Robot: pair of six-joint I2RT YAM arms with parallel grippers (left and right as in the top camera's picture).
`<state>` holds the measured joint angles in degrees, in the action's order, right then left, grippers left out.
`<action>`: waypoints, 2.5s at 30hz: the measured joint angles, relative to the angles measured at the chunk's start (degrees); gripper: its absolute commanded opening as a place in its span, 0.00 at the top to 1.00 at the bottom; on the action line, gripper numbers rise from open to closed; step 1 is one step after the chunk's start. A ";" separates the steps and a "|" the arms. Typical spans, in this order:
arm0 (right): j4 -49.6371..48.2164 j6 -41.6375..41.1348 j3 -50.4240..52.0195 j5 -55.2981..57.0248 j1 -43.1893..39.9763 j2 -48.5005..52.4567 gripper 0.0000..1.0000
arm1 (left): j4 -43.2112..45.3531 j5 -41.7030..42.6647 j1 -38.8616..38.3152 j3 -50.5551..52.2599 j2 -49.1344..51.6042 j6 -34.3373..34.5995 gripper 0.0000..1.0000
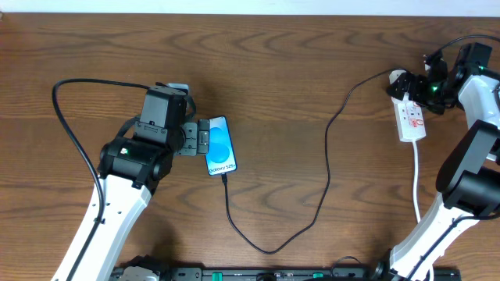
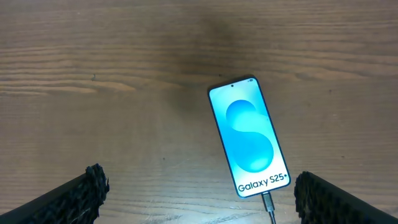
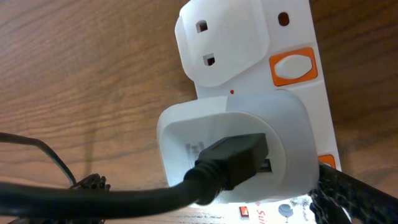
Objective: Plug charger to phone and switch on socket
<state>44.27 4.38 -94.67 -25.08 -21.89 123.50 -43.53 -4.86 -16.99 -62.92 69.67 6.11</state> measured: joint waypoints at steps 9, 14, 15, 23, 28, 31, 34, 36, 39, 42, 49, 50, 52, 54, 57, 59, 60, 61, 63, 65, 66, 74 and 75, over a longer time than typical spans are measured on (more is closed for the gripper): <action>-2.01 -0.04 0.94 -0.61 0.00 0.00 0.01 | 0.00 0.00 0.00 0.00 0.00 0.00 0.02; -3.45 -0.24 1.57 -1.36 -0.04 -0.02 0.01 | 0.00 0.00 0.00 0.00 0.00 0.00 0.02; -3.74 -0.28 1.81 -1.49 -0.04 -0.02 0.01 | 0.00 0.00 0.00 0.00 0.00 0.00 0.02; -5.81 -0.39 3.65 -1.99 -0.15 -0.72 0.01 | 0.00 0.00 0.00 0.00 0.00 0.00 0.02; -6.45 -0.39 4.09 -2.43 -0.33 -0.90 0.01 | 0.00 0.00 0.00 0.00 0.00 0.00 0.02; -6.60 -0.44 4.11 -2.43 -0.37 -0.90 0.01 | 0.00 0.00 0.00 0.00 0.00 0.00 0.02; -6.14 -0.46 3.80 -2.38 -0.37 -0.90 0.01 | 0.00 0.00 0.00 0.00 0.00 0.00 0.02; -5.51 -0.50 3.41 -2.27 -0.37 -0.87 0.01 | 0.00 0.00 0.00 0.00 0.00 0.00 0.02; -3.45 -0.66 1.81 -1.90 -0.37 -0.46 0.01 | 0.00 0.00 0.00 0.00 0.00 0.00 0.02; -1.79 -0.66 0.63 -1.49 -0.37 -0.20 0.01 | 0.00 0.00 0.00 0.00 0.00 0.00 0.02; -0.76 -0.66 0.22 -1.01 -0.37 -0.13 0.01 | 0.00 0.00 0.00 0.00 0.00 0.00 0.02; -0.72 -0.68 0.20 -1.01 -0.37 -0.13 0.01 | 0.00 0.00 0.00 0.00 0.00 0.00 0.02; -0.46 -0.66 0.11 -0.98 -0.37 -0.13 0.01 | 0.00 0.00 0.00 0.00 0.00 0.00 0.02; -0.26 -0.66 0.09 -0.98 -0.37 -0.13 0.01 | 0.00 0.00 0.00 0.00 0.00 0.00 0.02; 0.02 -0.68 -0.04 -0.96 -0.37 -0.13 0.01 | 0.00 0.00 0.00 0.00 0.00 0.00 0.02; 0.07 -0.66 -0.07 -1.01 -0.37 -0.13 0.01 | 0.00 0.00 0.00 0.00 0.00 0.00 0.02; 0.07 -0.68 -0.07 -1.03 -0.37 -0.13 0.01 | 0.00 0.00 0.00 0.00 0.00 0.00 0.02; 0.07 -0.68 -0.07 -1.09 -0.37 -0.13 0.01 | 0.00 0.00 0.00 0.00 0.00 0.00 0.02; 0.09 -0.68 -0.07 -1.29 -0.37 -0.13 0.01 | 0.00 0.00 0.00 0.00 0.00 0.00 0.02; 0.11 -0.68 -0.09 -1.46 -0.37 -0.13 0.01 | 0.00 0.00 0.00 0.00 0.00 0.00 0.02; 0.13 -0.68 -0.09 -1.46 -0.39 -0.13 0.01 | 0.00 0.00 0.00 0.00 0.00 0.00 0.02; 1.60 -0.83 -0.11 -1.99 -0.44 -0.13 0.01 | 0.00 0.00 0.00 0.00 0.00 0.00 0.02; 1.64 -0.83 -0.11 -2.05 -0.44 -0.13 0.01 | 0.00 0.00 0.00 0.00 0.00 0.00 0.02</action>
<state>45.91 3.55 -94.78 -27.14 -22.33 123.37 -43.53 -4.86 -16.99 -62.92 69.67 6.11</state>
